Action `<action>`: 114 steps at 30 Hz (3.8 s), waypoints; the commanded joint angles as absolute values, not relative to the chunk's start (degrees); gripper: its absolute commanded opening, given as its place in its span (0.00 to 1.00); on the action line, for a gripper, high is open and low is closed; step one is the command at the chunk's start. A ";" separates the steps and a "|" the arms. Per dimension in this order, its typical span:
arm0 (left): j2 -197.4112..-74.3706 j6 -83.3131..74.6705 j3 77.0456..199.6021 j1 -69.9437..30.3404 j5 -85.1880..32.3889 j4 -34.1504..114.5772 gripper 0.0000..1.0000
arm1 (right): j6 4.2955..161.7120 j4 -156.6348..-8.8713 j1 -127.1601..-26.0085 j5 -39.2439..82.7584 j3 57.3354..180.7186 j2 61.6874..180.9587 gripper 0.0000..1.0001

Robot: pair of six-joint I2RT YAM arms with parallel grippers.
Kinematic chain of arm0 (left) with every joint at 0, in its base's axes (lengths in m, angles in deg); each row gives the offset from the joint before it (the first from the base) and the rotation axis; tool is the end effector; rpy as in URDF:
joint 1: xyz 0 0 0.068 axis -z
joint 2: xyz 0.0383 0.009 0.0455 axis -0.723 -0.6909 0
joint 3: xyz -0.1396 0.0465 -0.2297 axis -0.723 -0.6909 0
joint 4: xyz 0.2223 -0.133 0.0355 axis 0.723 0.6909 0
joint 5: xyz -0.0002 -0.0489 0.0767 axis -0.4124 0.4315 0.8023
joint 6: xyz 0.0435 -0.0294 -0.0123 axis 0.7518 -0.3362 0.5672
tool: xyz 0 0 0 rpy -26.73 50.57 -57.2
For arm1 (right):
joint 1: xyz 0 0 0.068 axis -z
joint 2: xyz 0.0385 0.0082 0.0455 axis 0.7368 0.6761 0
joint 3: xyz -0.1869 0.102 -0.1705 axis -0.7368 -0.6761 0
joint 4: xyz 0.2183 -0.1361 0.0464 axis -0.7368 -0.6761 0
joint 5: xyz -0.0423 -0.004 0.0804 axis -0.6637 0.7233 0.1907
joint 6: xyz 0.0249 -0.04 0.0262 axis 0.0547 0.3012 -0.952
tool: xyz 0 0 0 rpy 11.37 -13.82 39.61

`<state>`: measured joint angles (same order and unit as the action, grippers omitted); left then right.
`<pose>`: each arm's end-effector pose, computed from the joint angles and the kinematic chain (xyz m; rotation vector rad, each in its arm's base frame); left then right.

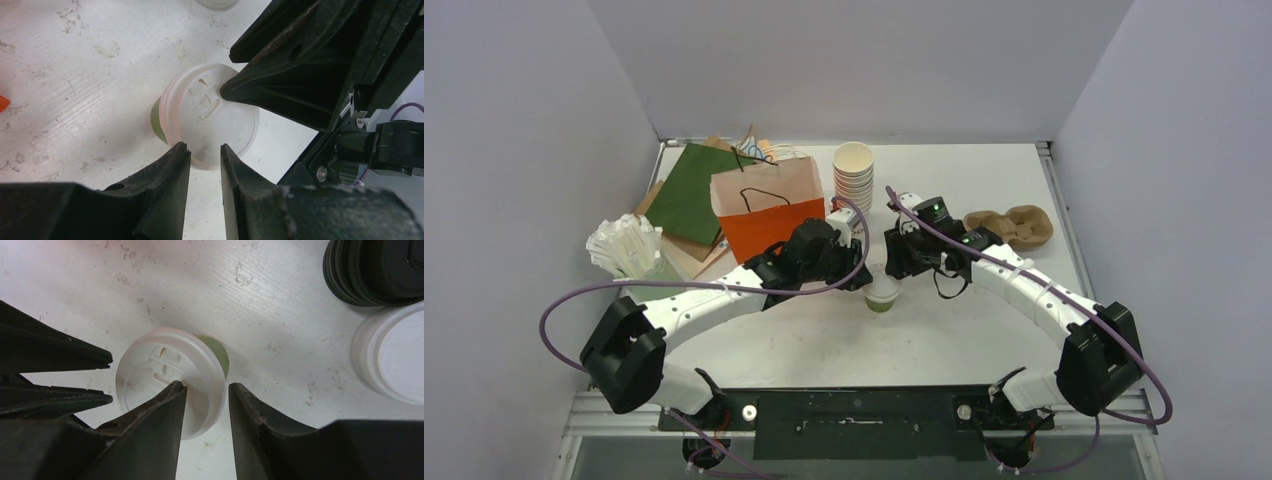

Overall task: Pack the takeout coffee
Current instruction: Close the cup lid on the coffee cup.

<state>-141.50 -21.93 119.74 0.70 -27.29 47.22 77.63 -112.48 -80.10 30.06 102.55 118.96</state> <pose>0.2115 -0.2350 0.2562 0.4519 2.2351 -0.9173 0.2381 0.1643 0.2641 -0.5728 2.4515 0.6755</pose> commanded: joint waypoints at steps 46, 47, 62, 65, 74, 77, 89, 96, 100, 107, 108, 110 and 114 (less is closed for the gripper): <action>-148.76 -20.10 127.11 -1.22 -25.77 43.19 0.28 | 67.55 -113.77 -80.94 22.76 101.21 111.64 0.50; -148.27 -20.13 127.29 -1.22 -25.78 44.42 0.29 | 67.84 -113.73 -80.93 22.69 101.46 111.83 0.48; -142.92 -23.55 124.05 -0.61 -27.01 44.43 0.31 | 69.91 -114.54 -80.99 24.45 102.98 113.57 0.35; -142.59 -24.37 123.32 -0.69 -27.43 44.55 0.29 | 69.76 -115.21 -80.96 24.28 103.01 113.41 0.35; -142.84 -26.08 121.11 -0.53 -27.98 43.21 0.28 | 66.84 -115.76 -80.97 23.76 101.94 113.03 0.34; -143.16 -26.56 120.57 -0.54 -28.46 43.11 0.28 | 65.50 -115.51 -81.07 23.87 101.60 113.01 0.31; -144.60 -28.03 120.14 -0.23 -30.04 40.71 0.21 | 64.08 -115.03 -82.67 23.45 101.05 113.37 0.31; -145.26 -27.91 120.50 0.20 -28.83 42.06 0.21 | 63.56 -115.55 -83.13 22.34 100.66 113.06 0.31; -144.60 -27.15 121.20 0.81 -26.79 45.18 0.22 | 63.36 -115.99 -83.31 21.41 100.77 112.55 0.33; -142.24 -26.32 122.65 1.77 -23.72 47.84 0.25 | 62.89 -117.04 -84.05 18.85 102.02 111.57 0.34; -141.90 -26.27 122.81 1.84 -23.34 48.20 0.26 | 62.78 -117.24 -84.29 18.45 102.19 111.38 0.34; -141.43 -26.10 123.21 2.07 -22.49 49.02 0.27 | 62.31 -117.40 -84.98 17.53 102.52 111.18 0.35; -141.16 -26.05 123.63 2.45 -21.37 50.15 0.29 | 61.31 -117.36 -86.57 16.57 102.64 111.00 0.35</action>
<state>-143.14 -26.81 120.57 1.86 -23.72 48.43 63.01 -117.38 -84.91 19.44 100.60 113.36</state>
